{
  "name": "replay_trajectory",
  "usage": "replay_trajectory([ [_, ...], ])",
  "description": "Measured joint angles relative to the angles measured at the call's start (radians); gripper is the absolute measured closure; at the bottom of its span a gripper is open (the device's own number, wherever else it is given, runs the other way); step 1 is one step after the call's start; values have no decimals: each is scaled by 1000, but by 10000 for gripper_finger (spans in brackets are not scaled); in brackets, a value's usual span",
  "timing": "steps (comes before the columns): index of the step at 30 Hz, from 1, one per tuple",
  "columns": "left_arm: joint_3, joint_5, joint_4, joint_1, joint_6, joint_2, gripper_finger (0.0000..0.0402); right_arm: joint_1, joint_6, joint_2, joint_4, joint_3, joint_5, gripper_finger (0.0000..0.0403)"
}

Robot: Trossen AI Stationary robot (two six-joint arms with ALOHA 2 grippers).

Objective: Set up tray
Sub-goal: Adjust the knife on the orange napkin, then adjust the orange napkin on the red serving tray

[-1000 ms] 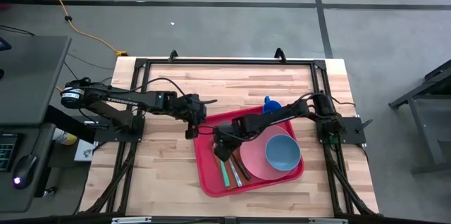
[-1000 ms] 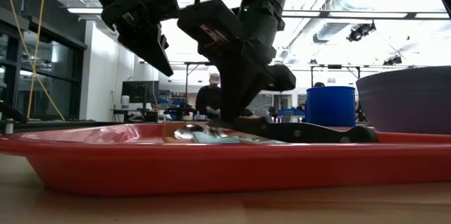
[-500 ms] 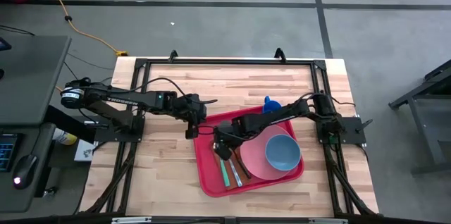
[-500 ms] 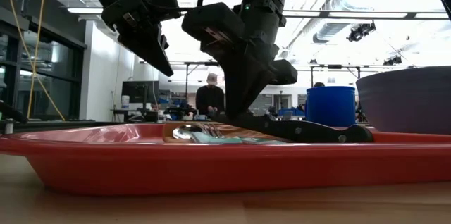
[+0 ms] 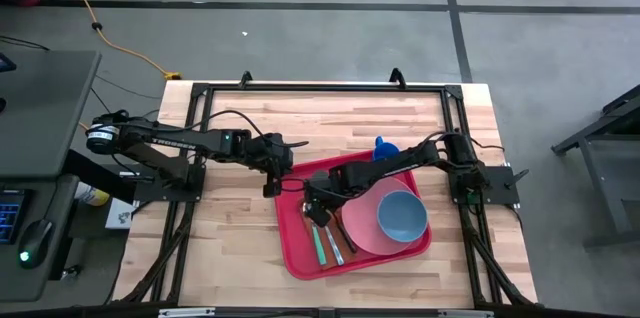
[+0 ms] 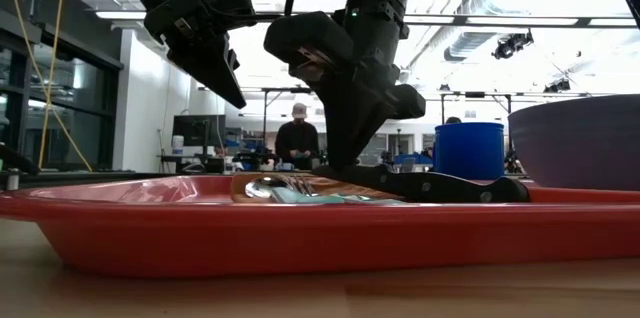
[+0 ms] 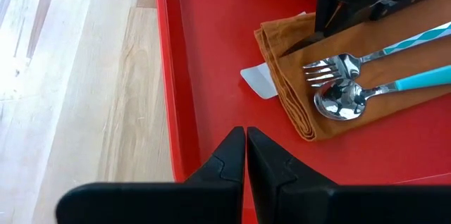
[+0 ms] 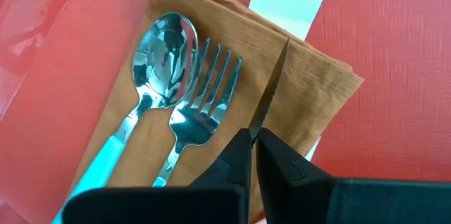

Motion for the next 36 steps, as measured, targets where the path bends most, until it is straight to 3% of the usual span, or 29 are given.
replay_trajectory([
  [7, 0, 0, 0, 0, 0, 0, 357, 0, -1, 0, 19, 0, 1, 388],
  [17, 0, 0, 0, 0, 0, 0, 357, -1, 0, 0, 37, 0, 10, 296],
  [22, 0, 0, 1, 0, 0, 0, 357, -10, -10, 0, 38, 0, 10, 278],
  [29, 0, 3, 3, 0, 0, 0, 357, -35, -54, -25, 36, 0, 28, 300],
  [36, 0, 18, 4, 0, -1, 0, 357, -58, -156, -118, 34, 0, 63, 379],
])
